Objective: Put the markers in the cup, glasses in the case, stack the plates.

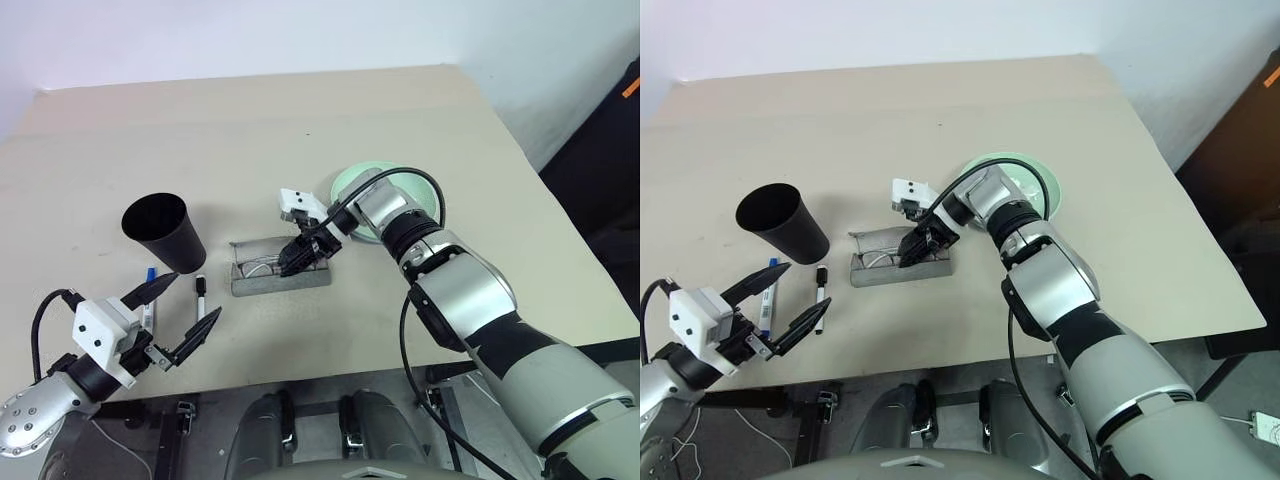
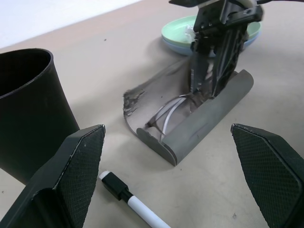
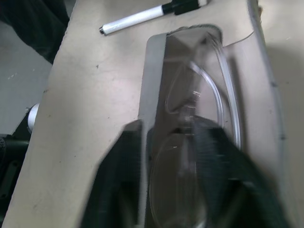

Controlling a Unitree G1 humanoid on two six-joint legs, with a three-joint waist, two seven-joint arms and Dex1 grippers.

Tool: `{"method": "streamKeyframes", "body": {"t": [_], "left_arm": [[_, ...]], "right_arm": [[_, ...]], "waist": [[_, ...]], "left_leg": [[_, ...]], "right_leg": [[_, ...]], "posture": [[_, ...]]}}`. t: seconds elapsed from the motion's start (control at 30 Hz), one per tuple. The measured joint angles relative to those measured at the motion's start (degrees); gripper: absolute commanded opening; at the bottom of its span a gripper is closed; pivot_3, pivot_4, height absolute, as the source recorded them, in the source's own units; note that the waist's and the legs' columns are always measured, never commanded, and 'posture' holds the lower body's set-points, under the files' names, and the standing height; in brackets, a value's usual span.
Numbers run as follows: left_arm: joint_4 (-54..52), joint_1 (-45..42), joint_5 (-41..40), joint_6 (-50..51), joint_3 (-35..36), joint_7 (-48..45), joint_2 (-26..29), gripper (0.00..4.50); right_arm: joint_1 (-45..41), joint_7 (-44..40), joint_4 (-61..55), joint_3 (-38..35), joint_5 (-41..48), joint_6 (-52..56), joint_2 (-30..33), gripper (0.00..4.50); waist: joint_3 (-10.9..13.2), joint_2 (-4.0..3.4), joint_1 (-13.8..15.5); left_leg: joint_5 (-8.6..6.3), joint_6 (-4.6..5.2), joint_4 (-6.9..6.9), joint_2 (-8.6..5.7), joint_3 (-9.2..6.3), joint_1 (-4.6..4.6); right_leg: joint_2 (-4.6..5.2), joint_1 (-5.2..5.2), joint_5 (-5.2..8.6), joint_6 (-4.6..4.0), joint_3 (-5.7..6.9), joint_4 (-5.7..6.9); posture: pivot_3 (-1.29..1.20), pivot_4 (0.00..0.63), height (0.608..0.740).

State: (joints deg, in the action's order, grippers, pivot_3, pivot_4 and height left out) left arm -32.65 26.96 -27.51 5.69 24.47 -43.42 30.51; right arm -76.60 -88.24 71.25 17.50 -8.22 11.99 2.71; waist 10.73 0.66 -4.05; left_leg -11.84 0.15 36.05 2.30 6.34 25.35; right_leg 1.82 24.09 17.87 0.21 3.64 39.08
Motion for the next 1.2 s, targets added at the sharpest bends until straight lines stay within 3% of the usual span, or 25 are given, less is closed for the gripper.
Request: {"method": "streamKeyframes", "body": {"t": [0.8, 1.07, 1.2], "left_arm": [[3.33, -2.6, 0.61, -0.11, -1.09, -2.11, 0.82, 4.46], [3.34, -2.65, 0.74, -0.16, -1.16, -2.11, 0.8, 4.46], [3.34, -2.47, 0.76, -0.21, -1.14, -2.01, 0.79, 4.46]], "right_arm": [[-1.69, -2.49, -1.83, -6.03, 4.38, 6.43, 3.03, 2.69], [-3.78, 5.26, -1.71, -12.69, 8.66, 11.36, 3.36, 0.01], [-3.82, 11.5, -0.74, -14.69, 9.27, 10.95, 3.15, 0.01]], "waist": [[0.04, -0.05, -0.05], [0.04, -0.05, -0.03], [0.04, -0.05, -0.06]], "left_leg": [[0.01, -0.01, -0.04, 0.0, 0.0, 0.15], [0.01, -0.01, -0.04, 0.0, 0.0, 0.18], [0.02, -0.01, -0.04, 0.0, 0.0, 0.18]], "right_leg": [[-0.01, 0.04, -0.07, 0.13, 0.0, 0.0], [0.0, 0.06, -0.05, 0.08, 0.0, -0.01], [-0.01, 0.06, -0.06, 0.12, 0.0, -0.01]], "posture": [[0.0, 0.15, 0.715], [0.0, 0.15, 0.715], [0.0, 0.15, 0.715]]}}
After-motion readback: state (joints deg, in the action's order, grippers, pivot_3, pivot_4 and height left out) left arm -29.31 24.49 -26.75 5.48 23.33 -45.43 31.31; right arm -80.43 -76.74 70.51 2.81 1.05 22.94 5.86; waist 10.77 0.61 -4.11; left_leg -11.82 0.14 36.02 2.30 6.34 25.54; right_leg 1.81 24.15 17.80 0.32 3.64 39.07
